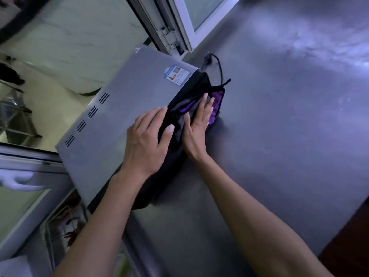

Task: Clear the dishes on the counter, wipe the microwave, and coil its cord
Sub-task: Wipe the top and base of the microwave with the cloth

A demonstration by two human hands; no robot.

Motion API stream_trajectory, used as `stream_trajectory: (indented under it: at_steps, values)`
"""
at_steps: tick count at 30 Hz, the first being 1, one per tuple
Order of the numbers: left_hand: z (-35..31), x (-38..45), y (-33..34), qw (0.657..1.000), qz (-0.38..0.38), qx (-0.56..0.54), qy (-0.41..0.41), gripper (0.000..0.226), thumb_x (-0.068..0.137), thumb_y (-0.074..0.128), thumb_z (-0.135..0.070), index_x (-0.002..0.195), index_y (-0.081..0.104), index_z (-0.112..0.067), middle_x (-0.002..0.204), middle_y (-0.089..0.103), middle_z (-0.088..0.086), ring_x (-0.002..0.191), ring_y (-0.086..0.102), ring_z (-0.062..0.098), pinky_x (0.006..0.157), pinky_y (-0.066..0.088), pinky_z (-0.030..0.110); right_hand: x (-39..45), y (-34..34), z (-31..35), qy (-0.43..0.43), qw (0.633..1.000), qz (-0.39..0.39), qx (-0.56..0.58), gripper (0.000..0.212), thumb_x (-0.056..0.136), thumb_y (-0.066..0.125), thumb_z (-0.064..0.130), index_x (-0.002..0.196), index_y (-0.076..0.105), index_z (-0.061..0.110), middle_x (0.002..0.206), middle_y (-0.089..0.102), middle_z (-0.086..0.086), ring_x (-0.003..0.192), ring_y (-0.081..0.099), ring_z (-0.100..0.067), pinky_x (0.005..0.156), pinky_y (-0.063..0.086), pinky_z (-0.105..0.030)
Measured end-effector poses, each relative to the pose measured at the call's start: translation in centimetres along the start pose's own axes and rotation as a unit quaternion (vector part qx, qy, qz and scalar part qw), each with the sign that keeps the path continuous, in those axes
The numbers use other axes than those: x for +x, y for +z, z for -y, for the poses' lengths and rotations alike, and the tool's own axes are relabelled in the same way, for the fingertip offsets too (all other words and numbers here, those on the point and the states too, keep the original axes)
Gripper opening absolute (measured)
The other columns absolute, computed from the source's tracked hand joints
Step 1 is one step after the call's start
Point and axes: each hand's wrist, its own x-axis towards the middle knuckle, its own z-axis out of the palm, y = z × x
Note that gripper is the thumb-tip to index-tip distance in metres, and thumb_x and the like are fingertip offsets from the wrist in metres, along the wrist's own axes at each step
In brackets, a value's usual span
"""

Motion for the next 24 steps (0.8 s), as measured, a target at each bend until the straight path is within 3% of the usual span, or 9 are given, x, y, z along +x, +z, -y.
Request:
stream_trajectory:
  at_steps: [6,10,14,24]
  values:
    - [-2.0,3.2,0.8,1.0,-0.006,0.006,0.002,0.05,0.1,0.046,-0.037,0.139,0.054,-0.007,0.138,0.057,0.011,0.127,0.051,0.029,0.106,0.043,0.045,2.6,-1.2,0.2,0.005,1.0,-0.018,0.015,0.08,0.094,0.028,0.063,0.159,-0.006,0.031,0.165,-0.021,0.009,0.152,-0.02,-0.015,0.12,-0.01,-0.05]
    - [-1.6,2.9,0.7,1.0,0.0,0.011,0.007,0.047,0.1,0.046,-0.037,0.138,0.056,-0.01,0.14,0.056,0.008,0.128,0.049,0.027,0.104,0.043,0.046,2.8,-1.0,-0.2,0.013,0.999,-0.027,0.013,0.075,0.097,0.029,0.054,0.159,-0.005,0.028,0.166,-0.021,0.005,0.153,-0.018,-0.019,0.122,-0.008,-0.054]
    - [-0.7,1.1,0.6,1.0,-0.006,0.019,0.009,0.045,0.1,0.048,-0.035,0.136,0.058,-0.011,0.142,0.054,0.007,0.131,0.047,0.024,0.105,0.041,0.044,1.4,0.1,-0.5,0.031,0.999,-0.023,0.013,0.072,0.1,0.028,0.05,0.158,-0.006,0.028,0.165,-0.022,0.002,0.152,-0.02,-0.02,0.119,-0.01,-0.051]
    - [5.2,-8.5,-1.7,0.999,-0.013,0.034,-0.027,0.045,0.103,0.043,-0.036,0.139,0.055,-0.011,0.143,0.053,0.006,0.133,0.046,0.021,0.107,0.04,0.041,-9.1,6.6,-3.2,0.06,0.998,0.009,0.018,0.073,0.099,0.026,0.045,0.158,-0.008,0.021,0.165,-0.023,-0.005,0.152,-0.02,-0.021,0.121,-0.009,-0.044]
